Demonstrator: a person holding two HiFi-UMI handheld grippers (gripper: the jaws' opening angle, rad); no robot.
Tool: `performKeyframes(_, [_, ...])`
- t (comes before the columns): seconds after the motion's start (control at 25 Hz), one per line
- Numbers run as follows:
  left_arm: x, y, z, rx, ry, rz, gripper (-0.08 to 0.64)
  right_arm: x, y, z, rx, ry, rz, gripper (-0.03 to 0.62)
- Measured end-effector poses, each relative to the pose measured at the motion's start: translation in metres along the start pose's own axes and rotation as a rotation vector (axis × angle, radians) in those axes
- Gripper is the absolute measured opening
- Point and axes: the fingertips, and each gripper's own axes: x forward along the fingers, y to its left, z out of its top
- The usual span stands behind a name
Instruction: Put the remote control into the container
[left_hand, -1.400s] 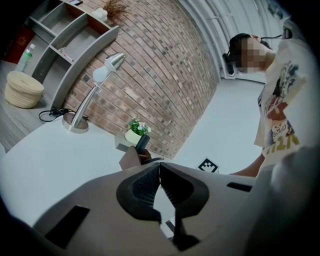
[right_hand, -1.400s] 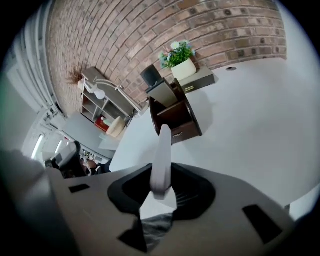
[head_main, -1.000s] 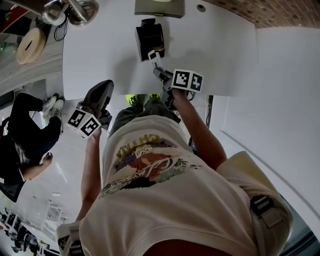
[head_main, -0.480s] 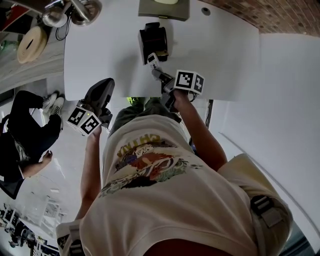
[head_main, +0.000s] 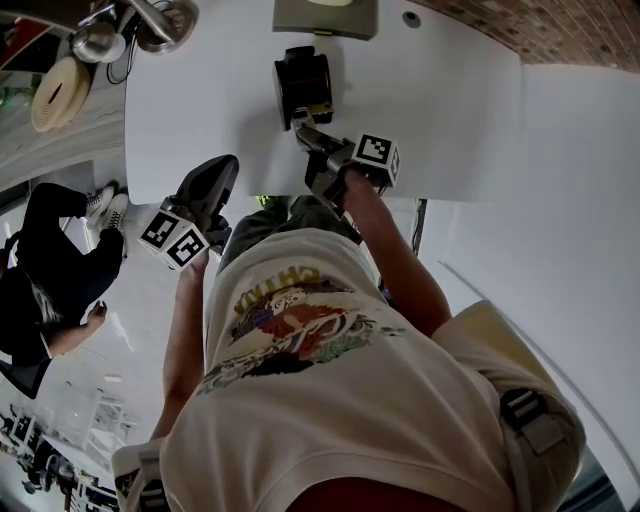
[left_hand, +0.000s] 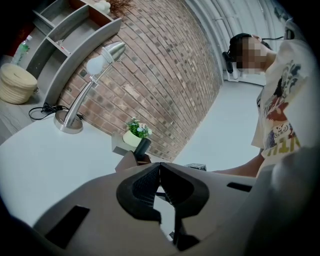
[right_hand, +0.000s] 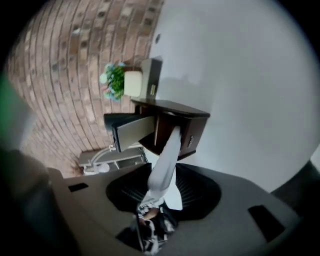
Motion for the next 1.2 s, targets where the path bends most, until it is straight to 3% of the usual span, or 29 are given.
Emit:
performKeyframes(0.12, [0.004,-0.002,0.002,0.002,0.003,0.003,0.006,0.007,0.007,-0.003,-0.195,0.047,-0.029,0.162])
performKeyframes(0.28, [0.006,-0.003,0.001,-0.001,0.003,0.006,0.006,0.006,0.029,-0.003,-0.232,0.041,0.051,0.224])
performKeyframes(0.36, [0.006,-0.003,0.001,-0.001,0.002,0.006,0.006,0.005,0.033,-0.003,-0.271,0.058,0.054,0.224])
performKeyframes(0.68, [0.007,-0.007,0.003,0.013,-0.006,0.003,0.006,-0.005,0.028,-0.02,-0.633,0.157,-0.043,0.224])
performKeyframes(1.0, [-0.002,-0.011,0.011,0.054,-0.02,-0.024,0.006,-0.025,0.027,-0.045,-0.715,0.194,-0.03,0.223])
performKeyframes(1.2, [-0.005,-0.018,0.011,0.065,-0.017,-0.058,0.006,-0.037,0.036,-0.059,-0.851,0.193,-0.024,0.221])
